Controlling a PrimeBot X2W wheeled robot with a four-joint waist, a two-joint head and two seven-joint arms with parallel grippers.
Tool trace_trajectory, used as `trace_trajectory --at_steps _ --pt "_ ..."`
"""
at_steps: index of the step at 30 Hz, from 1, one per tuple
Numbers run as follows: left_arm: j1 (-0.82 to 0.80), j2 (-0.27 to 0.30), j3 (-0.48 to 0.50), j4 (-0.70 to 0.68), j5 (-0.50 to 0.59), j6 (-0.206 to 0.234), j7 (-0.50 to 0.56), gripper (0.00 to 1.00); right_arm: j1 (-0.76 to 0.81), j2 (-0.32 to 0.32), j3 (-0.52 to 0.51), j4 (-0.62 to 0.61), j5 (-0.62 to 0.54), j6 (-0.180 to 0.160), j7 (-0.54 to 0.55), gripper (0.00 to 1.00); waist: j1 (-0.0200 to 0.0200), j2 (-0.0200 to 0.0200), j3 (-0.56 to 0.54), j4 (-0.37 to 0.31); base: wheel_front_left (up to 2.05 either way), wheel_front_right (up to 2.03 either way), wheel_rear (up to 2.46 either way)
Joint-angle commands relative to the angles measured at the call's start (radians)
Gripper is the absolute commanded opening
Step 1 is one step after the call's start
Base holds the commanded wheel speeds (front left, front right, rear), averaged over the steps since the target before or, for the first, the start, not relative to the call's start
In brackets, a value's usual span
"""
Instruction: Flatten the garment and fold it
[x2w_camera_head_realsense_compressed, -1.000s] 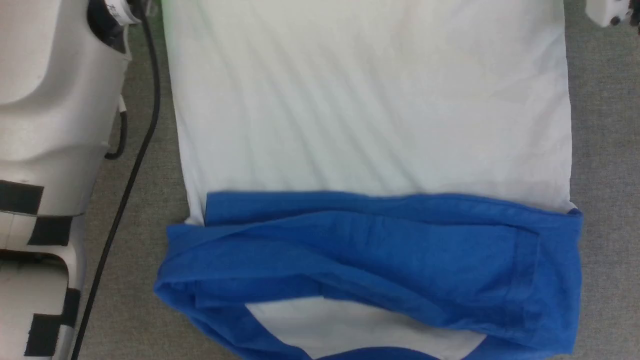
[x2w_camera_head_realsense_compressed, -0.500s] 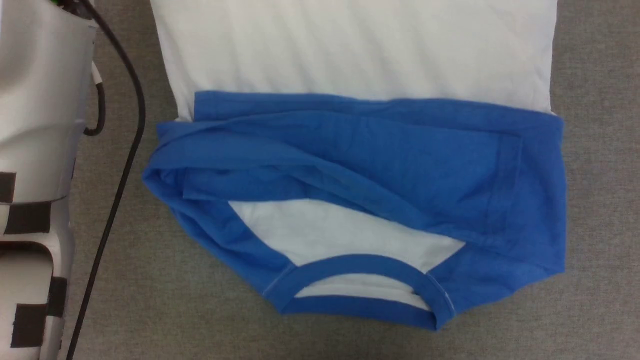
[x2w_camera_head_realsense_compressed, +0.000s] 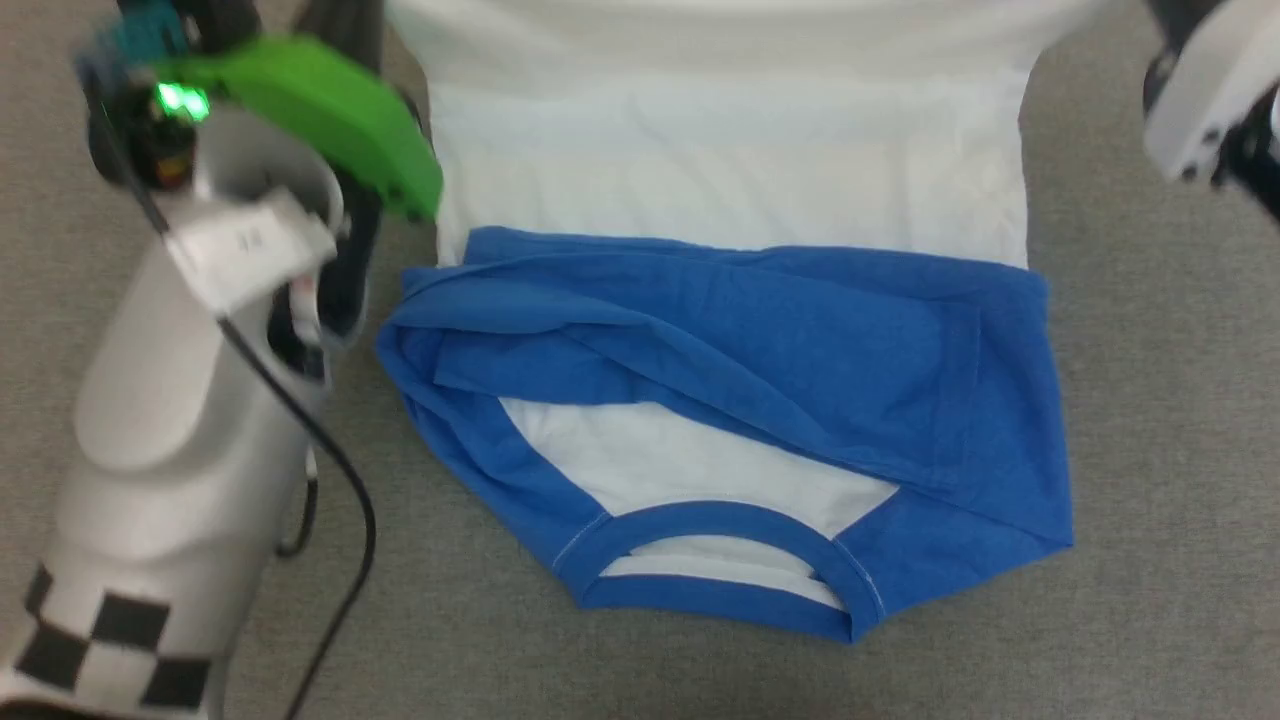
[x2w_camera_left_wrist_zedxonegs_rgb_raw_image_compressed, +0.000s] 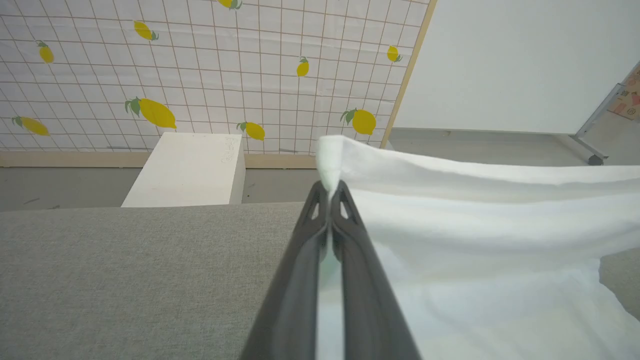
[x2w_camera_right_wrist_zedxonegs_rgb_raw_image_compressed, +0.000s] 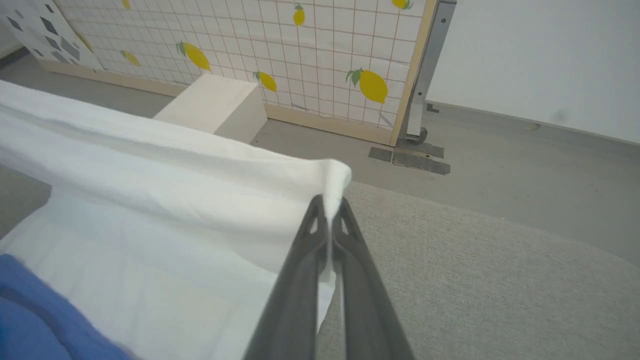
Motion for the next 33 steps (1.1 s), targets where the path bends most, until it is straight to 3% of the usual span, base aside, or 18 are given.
trace_trajectory --at_steps 1,6,14,20,33 --pt "0.064 0.013 -0.001 -0.031 -0.017 -0.002 -0.017 0.0 0.062 -0.009 -0.011 -0.026 0.025 -0.002 -0.007 0.0 0.0001 0.0 -0.143 0.031 0.0 0.0 0.0" --pt "0.263 0.042 -0.005 -0.138 -0.024 0.035 -0.044 0.0 0.266 -0.01 -0.064 -0.107 0.066 -0.002 -0.001 0.0 0.0001 0.0 -0.227 0.036 0.0 0.0 0.0" --pt "0.55 0.036 -0.032 -0.249 -0.053 0.088 -0.083 0.0 0.538 0.08 -0.183 -0.2 0.064 -0.002 0.011 0.0 0.0001 0.0 -0.314 0.034 0.0 0.0 0.0" --pt "0.697 0.012 -0.057 -0.227 -0.095 0.088 -0.109 0.0 0.712 0.142 -0.242 -0.233 0.024 -0.002 0.038 0.0 0.0001 0.0 -0.352 0.03 0.0 0.0 0.0" --pt "0.775 -0.016 -0.083 -0.067 -0.154 0.067 -0.09 0.0 0.915 0.209 -0.254 -0.209 -0.038 -0.002 0.086 0.0 0.0001 0.0 -0.359 0.024 0.0 0.0 0.0"
